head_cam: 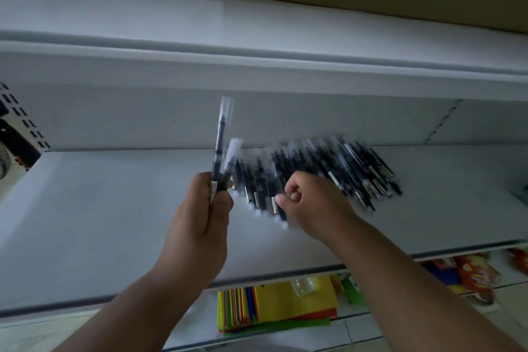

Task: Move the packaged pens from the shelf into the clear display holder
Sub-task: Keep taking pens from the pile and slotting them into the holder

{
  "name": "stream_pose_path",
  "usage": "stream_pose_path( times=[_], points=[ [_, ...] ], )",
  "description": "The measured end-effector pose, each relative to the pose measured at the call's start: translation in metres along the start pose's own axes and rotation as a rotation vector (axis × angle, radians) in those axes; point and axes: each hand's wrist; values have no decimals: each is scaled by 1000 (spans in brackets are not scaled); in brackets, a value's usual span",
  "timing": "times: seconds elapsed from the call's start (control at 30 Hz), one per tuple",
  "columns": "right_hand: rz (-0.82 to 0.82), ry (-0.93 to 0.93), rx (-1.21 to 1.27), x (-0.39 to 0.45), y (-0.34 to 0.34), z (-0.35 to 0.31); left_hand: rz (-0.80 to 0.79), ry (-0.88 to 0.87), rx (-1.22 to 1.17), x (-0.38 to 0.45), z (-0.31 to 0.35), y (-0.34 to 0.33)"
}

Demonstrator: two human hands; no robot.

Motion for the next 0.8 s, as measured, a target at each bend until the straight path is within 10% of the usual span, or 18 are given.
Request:
stream_pose_path(
  times=[0.57,0.8],
  points=[
    [-86,-114,-70,0,-14,-16,-13,45,2,-20,4,-5],
    [-25,-142,354,-21,8,-1,-27,122,-89,-20,5,-20]
  ],
)
Point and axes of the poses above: each hand's wrist, its own x-axis towards the middle knuckle, its own y-axis out of the back of the hand, z = x × y, and after that the axes turned 7 degrees about x, right-handed
